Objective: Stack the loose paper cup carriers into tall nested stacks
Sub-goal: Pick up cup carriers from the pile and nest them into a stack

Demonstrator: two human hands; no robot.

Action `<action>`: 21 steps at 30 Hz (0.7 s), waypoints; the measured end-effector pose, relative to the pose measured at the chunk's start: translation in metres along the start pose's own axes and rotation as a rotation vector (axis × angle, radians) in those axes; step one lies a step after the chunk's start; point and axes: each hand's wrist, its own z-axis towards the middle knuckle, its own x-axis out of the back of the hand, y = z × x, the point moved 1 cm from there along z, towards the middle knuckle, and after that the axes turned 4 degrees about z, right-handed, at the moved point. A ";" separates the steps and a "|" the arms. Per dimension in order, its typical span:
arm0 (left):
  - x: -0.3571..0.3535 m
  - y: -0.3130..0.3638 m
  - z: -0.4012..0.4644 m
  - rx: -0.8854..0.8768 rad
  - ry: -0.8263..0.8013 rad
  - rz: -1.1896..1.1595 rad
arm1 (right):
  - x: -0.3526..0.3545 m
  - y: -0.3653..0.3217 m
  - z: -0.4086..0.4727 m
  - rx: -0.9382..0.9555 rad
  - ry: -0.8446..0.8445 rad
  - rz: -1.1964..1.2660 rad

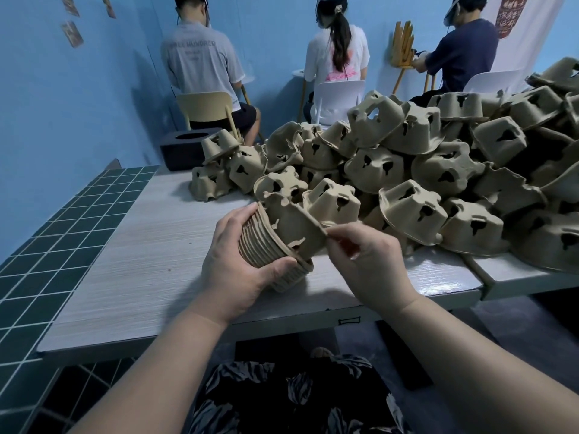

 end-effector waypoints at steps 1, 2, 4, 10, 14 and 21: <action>0.000 0.000 0.000 0.000 0.003 -0.002 | 0.002 -0.002 0.004 -0.022 0.051 -0.017; 0.000 0.000 0.000 -0.001 0.006 -0.005 | 0.003 -0.004 0.008 -0.039 0.091 -0.034; 0.000 0.000 0.000 -0.008 0.007 -0.006 | 0.004 -0.008 0.016 -0.020 0.131 -0.062; 0.002 0.000 0.000 -0.001 0.015 -0.005 | 0.000 -0.015 0.018 -0.020 0.015 0.006; 0.001 0.000 0.001 -0.004 0.021 -0.001 | 0.006 -0.011 0.012 -0.074 -0.031 0.004; 0.001 0.001 0.001 0.000 0.019 0.026 | -0.009 -0.022 0.016 -0.046 0.047 0.052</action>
